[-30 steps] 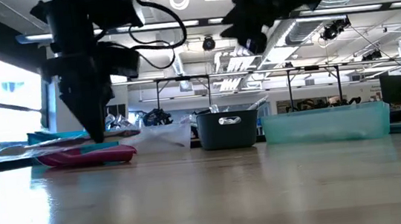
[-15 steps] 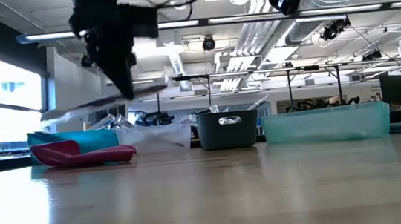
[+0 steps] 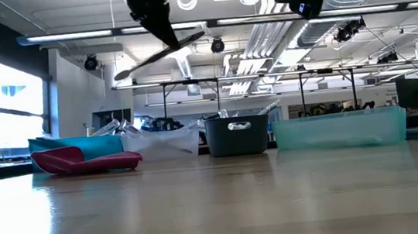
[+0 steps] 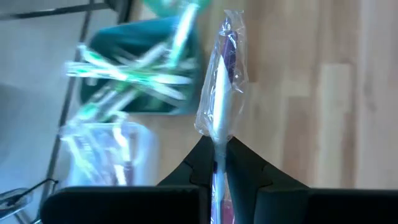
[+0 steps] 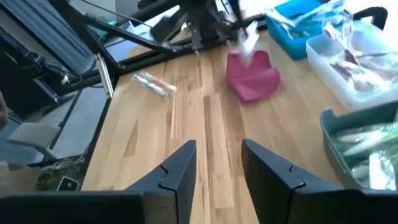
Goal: Pick & Place Toothbrushes
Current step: Put the violet toothbrush into the white bin, then put the blue toothbrush into the blue bin
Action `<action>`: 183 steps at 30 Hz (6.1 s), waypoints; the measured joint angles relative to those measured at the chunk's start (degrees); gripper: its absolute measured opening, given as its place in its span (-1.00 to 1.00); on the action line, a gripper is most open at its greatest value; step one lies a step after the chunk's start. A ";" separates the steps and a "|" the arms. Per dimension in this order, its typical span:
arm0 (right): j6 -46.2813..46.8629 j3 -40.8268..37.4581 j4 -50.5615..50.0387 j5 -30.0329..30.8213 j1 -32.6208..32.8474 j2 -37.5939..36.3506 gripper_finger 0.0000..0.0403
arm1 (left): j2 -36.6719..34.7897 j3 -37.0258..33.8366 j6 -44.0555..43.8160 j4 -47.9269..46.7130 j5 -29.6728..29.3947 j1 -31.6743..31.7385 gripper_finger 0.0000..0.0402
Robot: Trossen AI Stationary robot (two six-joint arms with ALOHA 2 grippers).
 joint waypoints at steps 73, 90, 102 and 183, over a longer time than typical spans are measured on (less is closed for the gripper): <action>-5.60 0.00 -5.38 9.40 0.00 0.02 -0.40 | 17.46 -1.20 -1.39 15.57 14.50 34.06 -0.90; -5.60 0.00 -5.38 9.40 -0.01 0.02 -0.40 | 17.46 -4.90 -3.67 18.83 12.17 34.02 -0.35; -5.60 0.00 -5.38 9.40 -0.02 0.02 -0.40 | 17.46 -4.90 -1.72 21.61 11.63 34.00 -0.12; -5.39 -0.02 0.22 14.48 -0.02 1.11 -0.40 | -26.15 -21.32 -41.13 -14.70 18.16 -15.59 -0.12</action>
